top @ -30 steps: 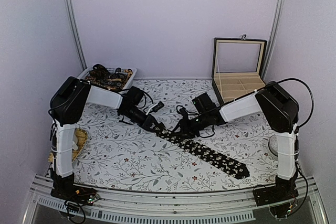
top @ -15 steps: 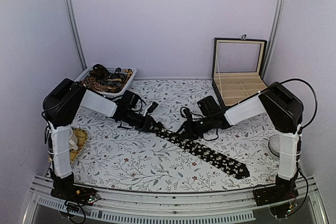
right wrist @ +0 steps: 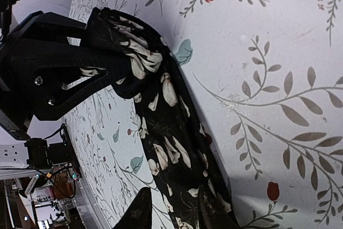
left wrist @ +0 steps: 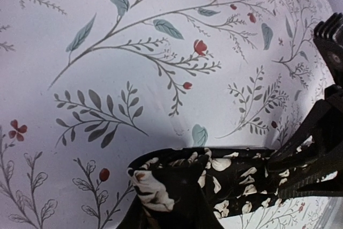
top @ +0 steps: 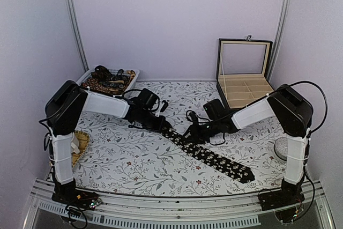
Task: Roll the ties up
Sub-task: Roll the tie at the center of the board.
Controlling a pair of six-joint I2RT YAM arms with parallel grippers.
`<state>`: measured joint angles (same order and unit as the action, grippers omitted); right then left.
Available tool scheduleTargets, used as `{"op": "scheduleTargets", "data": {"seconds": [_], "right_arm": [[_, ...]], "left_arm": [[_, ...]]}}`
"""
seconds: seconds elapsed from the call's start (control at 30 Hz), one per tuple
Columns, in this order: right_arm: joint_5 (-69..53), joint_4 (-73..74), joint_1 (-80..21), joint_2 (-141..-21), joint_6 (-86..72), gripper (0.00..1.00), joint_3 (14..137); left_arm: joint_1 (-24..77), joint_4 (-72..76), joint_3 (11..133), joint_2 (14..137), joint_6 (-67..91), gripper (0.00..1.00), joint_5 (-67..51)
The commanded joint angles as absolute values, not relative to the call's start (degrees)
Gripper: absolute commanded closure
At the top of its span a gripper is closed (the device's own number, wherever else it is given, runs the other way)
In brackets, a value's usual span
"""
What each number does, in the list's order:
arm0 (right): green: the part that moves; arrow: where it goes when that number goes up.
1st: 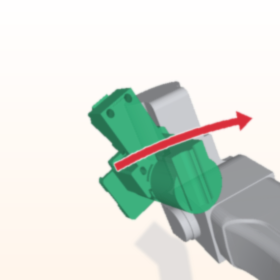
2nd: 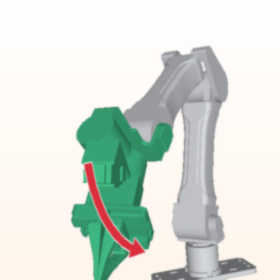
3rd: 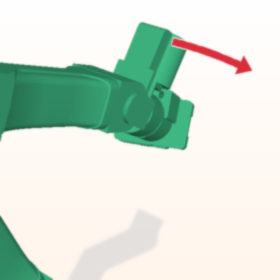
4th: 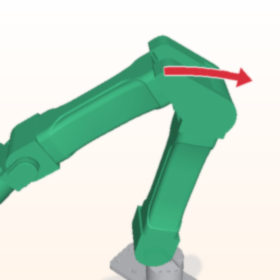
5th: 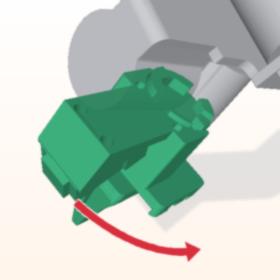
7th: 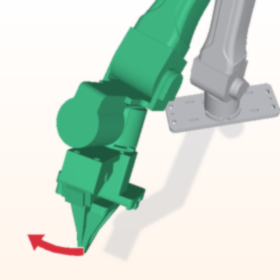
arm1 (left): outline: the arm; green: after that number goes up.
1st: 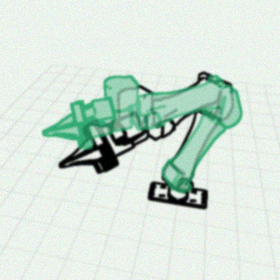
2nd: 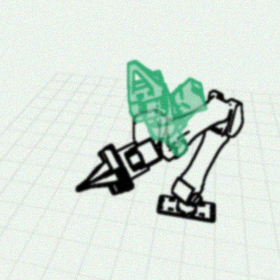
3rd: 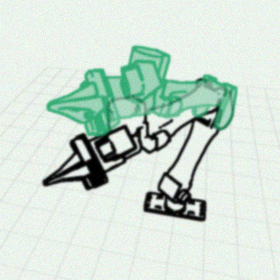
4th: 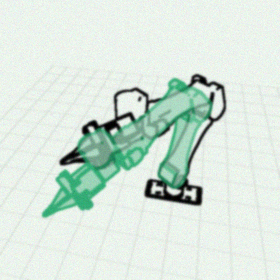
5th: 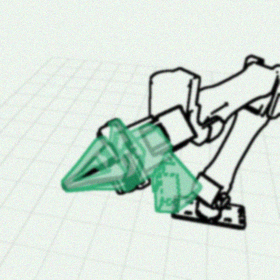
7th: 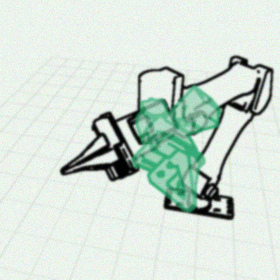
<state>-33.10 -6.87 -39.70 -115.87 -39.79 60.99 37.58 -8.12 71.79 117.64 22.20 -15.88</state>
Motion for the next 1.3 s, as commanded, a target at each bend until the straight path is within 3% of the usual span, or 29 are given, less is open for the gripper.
{"op": "scheduleTargets", "data": {"seconds": [0.0, 0.2, 0.7, 0.93, 1.27], "right_arm": [[-29.4, 4.5, -39.4, -112.0, -40.2, 0.69, 58.2], [-28.7, 6.8, -37.5, -107.8, -39.1, 0.64, 58.4], [-25.1, 9.2, -36.9, -106.5, -35.9, 0.63, 57.4], [-24.8, 9.3, -36.9, -107.0, -35.7, 0.62, 57.6], [-23.8, 9.1, -36.4, -106.6, -35.9, 0.59, 57.3]], "left_arm": [[39.6, -22.5, 73.6, 120.2, 18.6, 1.00, 5.0], [43.2, -27.4, 77.9, 121.0, 12.4, 1.00, 11.5], [39.1, -25.7, 77.7, 116.8, 8.5, 1.00, -10.5], [40.4, -31.0, 80.2, 118.3, 6.3, 1.00, -4.2], [49.0, -36.3, 81.5, 121.4, 9.5, 1.00, 22.2]]}}
